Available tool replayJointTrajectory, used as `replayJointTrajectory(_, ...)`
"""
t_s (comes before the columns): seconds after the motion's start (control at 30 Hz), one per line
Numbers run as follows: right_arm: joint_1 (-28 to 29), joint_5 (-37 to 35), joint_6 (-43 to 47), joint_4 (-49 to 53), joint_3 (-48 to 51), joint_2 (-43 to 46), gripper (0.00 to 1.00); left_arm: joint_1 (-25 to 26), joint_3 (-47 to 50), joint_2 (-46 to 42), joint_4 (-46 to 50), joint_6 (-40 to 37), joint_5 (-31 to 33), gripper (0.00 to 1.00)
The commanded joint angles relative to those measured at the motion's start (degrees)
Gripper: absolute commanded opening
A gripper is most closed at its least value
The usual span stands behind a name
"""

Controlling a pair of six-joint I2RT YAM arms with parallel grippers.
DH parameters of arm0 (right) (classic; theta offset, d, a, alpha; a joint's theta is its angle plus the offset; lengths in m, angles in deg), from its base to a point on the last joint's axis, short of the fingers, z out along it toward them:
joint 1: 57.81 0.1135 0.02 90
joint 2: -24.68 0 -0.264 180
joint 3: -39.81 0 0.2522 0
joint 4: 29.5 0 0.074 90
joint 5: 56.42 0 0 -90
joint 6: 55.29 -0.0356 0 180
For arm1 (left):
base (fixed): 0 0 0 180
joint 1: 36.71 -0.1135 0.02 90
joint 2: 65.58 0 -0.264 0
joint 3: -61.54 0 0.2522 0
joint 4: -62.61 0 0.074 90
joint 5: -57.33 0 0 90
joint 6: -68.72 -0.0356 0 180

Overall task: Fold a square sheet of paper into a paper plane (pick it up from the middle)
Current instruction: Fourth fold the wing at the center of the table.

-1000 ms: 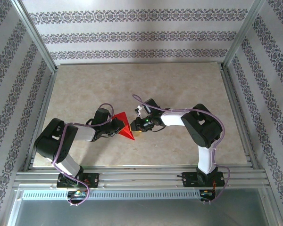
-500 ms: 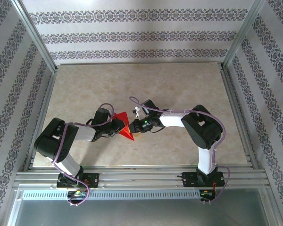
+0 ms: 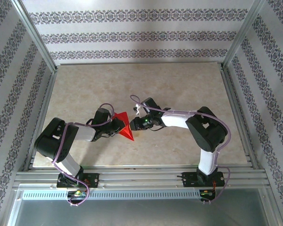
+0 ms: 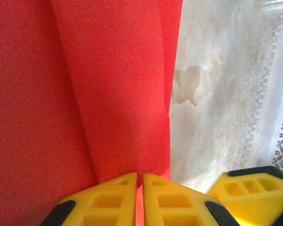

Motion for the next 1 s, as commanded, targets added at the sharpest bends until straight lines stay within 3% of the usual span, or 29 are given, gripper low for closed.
replayJointTrajectory(0.0, 1.35, -1.38, 2.13, 0.65, -0.14, 1.74, 0.31, -0.75, 0.5, 1.06, -1.47, 0.19, -0.57, 0.12)
replayJointTrajectory(0.97, 5.45, -6.8, 6.61, 10.91, -6.11, -5.7, 0.31, -0.8, 0.1, 1.67, -0.92, 0.57, -0.48, 0.13)
